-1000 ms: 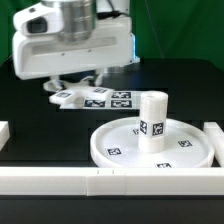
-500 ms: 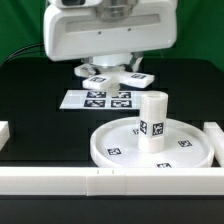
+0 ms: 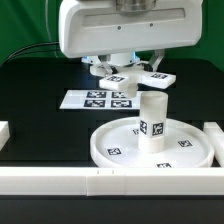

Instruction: Assemble round table

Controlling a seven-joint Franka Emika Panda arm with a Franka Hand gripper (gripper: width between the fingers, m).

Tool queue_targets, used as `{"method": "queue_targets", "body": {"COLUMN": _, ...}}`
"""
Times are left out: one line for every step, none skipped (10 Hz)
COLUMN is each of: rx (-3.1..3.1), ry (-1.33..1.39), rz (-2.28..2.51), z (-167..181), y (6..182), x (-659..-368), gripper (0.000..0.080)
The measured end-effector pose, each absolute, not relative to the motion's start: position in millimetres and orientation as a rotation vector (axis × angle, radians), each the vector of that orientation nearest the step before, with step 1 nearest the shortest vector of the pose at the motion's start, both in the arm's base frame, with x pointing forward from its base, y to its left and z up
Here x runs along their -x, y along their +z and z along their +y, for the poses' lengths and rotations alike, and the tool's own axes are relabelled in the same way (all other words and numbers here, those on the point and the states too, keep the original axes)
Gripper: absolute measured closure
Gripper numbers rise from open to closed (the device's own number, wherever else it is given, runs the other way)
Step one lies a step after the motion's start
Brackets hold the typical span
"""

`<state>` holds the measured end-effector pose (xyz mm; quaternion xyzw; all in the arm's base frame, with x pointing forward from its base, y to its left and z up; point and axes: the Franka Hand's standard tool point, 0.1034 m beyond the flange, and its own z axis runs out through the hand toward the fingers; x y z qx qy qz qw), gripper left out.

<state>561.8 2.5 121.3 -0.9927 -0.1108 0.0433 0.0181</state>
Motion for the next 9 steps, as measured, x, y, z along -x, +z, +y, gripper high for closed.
{"method": "queue_targets", "body": {"rx": 3.083, "ry": 0.135, "rz": -0.344, "z": 3, "y": 121.1, "x": -562, "gripper": 0.0351}}
{"method": "queue_targets", "body": {"rx": 3.085, "ry": 0.133, "rz": -0.34, "z": 5, "y": 122.9, "x": -562, "gripper": 0.0351}}
{"method": "queue_targets", "body": {"rx": 3.087, "ry": 0.116, "rz": -0.329, "z": 15, "y": 130.7, "x": -565, "gripper": 0.0351}}
{"method": "queue_targets", "body": {"rx": 3.087, "ry": 0.103, "rz": -0.329, "z": 24, "y": 135.9, "x": -568, "gripper": 0.0351}}
{"method": "queue_targets", "body": {"rx": 3.087, "ry": 0.099, "rz": -0.328, "z": 29, "y": 137.1, "x": -569, "gripper": 0.0351}}
{"method": "queue_targets", "body": {"rx": 3.085, "ry": 0.098, "rz": -0.336, "z": 35, "y": 136.9, "x": -569, "gripper": 0.0351}}
{"method": "queue_targets", "body": {"rx": 3.084, "ry": 0.089, "rz": -0.342, "z": 37, "y": 134.5, "x": -569, "gripper": 0.0351}}
{"method": "queue_targets", "body": {"rx": 3.086, "ry": 0.085, "rz": -0.34, "z": 36, "y": 128.8, "x": -566, "gripper": 0.0351}}
{"method": "queue_targets", "body": {"rx": 3.086, "ry": 0.096, "rz": -0.34, "z": 36, "y": 125.4, "x": -564, "gripper": 0.0351}}
